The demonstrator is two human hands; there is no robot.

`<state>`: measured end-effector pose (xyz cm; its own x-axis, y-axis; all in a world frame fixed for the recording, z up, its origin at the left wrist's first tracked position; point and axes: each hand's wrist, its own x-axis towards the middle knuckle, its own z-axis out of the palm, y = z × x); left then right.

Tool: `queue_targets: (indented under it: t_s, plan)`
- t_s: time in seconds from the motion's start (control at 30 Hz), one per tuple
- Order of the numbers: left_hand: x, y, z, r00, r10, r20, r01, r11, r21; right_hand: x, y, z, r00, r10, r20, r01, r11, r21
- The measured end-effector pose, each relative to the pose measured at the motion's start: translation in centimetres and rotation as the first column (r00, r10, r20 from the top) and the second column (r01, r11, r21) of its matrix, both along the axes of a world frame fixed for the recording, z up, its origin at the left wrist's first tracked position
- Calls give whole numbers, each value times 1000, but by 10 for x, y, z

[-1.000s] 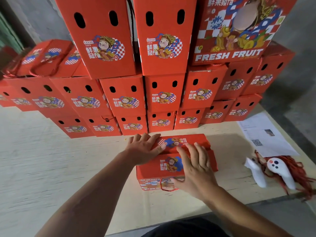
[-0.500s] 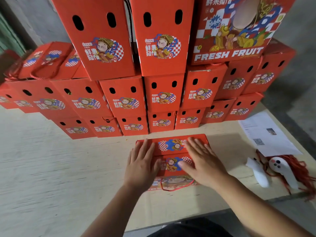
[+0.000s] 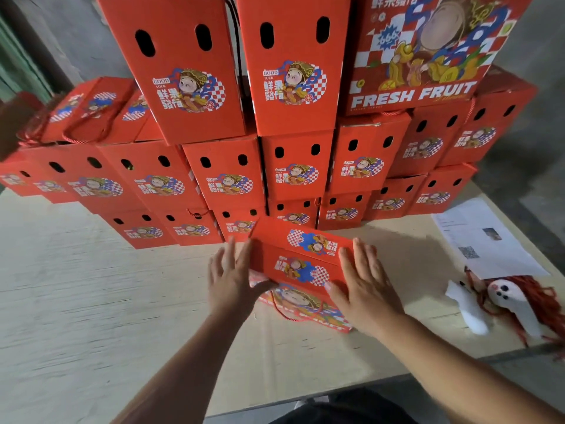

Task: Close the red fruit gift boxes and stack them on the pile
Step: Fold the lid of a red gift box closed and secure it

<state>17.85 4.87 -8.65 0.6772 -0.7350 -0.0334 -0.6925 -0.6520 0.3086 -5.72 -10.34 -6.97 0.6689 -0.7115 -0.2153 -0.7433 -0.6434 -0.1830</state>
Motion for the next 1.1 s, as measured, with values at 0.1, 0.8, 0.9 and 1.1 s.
queue_targets:
  t_s: [0.1, 0.8, 0.9, 1.1]
  plan:
    - [-40, -9, -3, 689, 422, -590, -543, 839, -34, 5, 17, 0, 999, -46, -7, 45, 996, -76]
    - [-70, -37, -3, 166, -94, -982, -590, 788, -176, -6, 16, -4, 718, -696, -17, 154, 135, 979]
    - [-72, -41, 20, 278, -182, -943, -734, 593, -331, 7, 17, 1, 505, -783, 363, 174, 504, 846]
    - [-68, -48, 113, 398, -570, -719, -534, 494, -687, 46, 36, 60, 505, -537, 676, -188, 696, 693]
